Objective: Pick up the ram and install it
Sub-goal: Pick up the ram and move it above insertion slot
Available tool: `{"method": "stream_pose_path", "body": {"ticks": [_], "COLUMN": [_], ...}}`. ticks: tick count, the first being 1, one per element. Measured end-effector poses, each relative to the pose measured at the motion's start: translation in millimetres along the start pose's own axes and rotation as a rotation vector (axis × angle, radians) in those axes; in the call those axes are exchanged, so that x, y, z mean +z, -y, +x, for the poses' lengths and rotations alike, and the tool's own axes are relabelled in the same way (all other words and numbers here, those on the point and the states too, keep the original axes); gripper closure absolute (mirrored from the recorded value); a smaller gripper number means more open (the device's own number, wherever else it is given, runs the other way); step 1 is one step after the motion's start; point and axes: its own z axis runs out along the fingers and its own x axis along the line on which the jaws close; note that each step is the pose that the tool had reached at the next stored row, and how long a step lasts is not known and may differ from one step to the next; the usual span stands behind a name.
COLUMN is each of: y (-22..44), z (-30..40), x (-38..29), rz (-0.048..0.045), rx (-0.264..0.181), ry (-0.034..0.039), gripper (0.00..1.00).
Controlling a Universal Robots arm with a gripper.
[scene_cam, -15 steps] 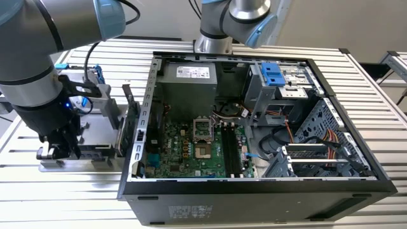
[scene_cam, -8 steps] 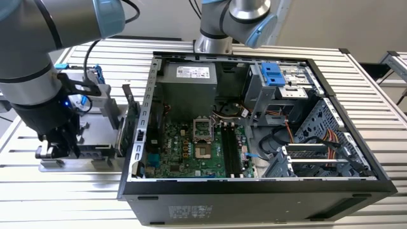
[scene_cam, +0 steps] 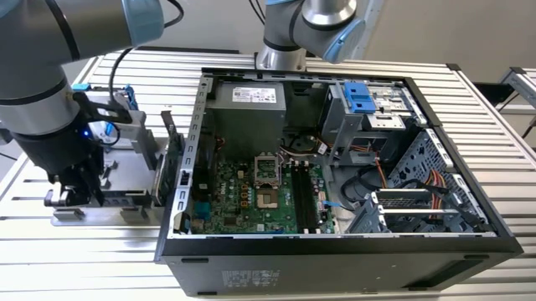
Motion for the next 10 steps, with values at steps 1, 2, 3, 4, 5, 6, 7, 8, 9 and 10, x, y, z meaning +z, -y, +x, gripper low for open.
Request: {"method": "stream_pose_path", "body": {"ticks": [1, 2, 3, 4, 5, 6, 7, 8, 9, 10], "y": [0.0, 0.0, 0.0, -0.1, -0.1, -0.1, -0.2, -0.1, -0.2, -0.2], "z": [0.0, 0.1, 0.1, 0.1, 0.2, 0.2, 0.3, 0.3, 0.4, 0.4], "x": [-0.6, -1.2, -1.6, -2.2, -2.7, -3.3, -3.9, -4.3, -4.8, -5.3], "rz": [0.0001, 0.0, 0.0001, 0.0, 0.0, 0.0, -0.0001, 0.0001, 0.0001, 0.0], "rx": [0.0, 0.0, 0.0, 0.0, 0.0, 0.0, 0.0, 0.0, 0.0, 0.0], "ry": [0.0001, 0.0, 0.0001, 0.0, 0.0, 0.0, 0.0, 0.0001, 0.0001, 0.0], "gripper": [1.0, 1.0, 1.0, 1.0, 1.0, 1.0, 1.0, 1.0, 1.0, 1.0]}}
